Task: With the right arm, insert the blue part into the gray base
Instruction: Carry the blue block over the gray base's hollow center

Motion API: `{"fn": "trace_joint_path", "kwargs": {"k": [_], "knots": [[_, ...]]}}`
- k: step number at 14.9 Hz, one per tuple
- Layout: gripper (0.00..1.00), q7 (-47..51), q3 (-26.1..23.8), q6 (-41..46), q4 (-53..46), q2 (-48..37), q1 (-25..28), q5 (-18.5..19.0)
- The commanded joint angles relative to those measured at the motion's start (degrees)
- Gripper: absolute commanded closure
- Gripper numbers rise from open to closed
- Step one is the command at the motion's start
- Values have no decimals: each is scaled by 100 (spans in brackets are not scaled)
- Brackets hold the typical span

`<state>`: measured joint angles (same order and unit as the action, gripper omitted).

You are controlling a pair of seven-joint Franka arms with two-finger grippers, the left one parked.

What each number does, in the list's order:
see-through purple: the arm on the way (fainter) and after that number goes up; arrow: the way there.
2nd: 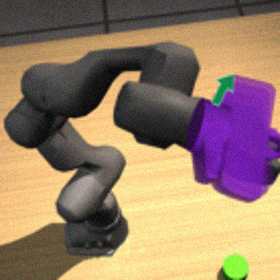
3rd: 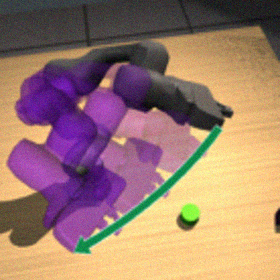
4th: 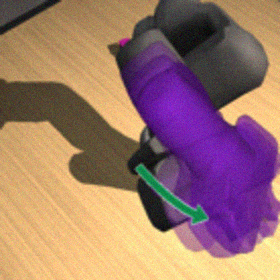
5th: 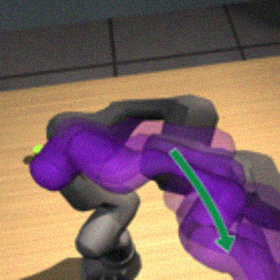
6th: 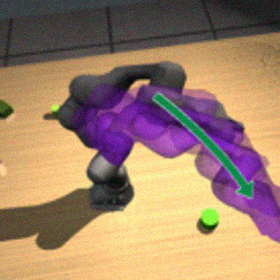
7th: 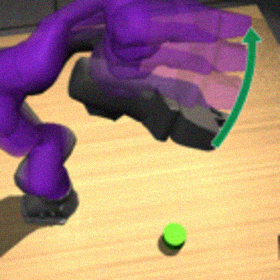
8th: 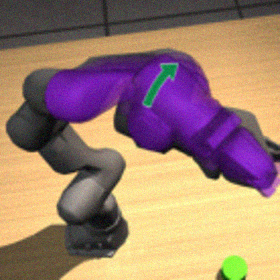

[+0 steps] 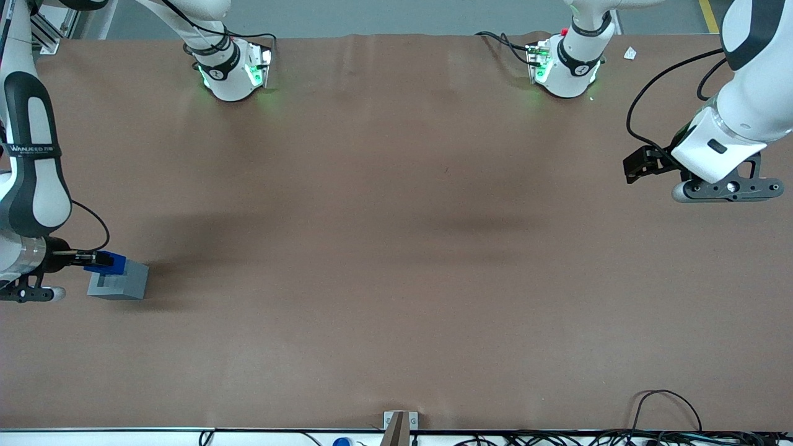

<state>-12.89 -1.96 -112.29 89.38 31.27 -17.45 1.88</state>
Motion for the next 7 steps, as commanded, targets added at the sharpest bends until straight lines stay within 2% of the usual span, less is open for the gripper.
{"fn": "trace_joint_path", "kwargs": {"k": [1,7], "knots": [[99,-82,-76,23,-202,160,-83,49],[99,-195,-85,-143,-202,230,-91,58]]}}
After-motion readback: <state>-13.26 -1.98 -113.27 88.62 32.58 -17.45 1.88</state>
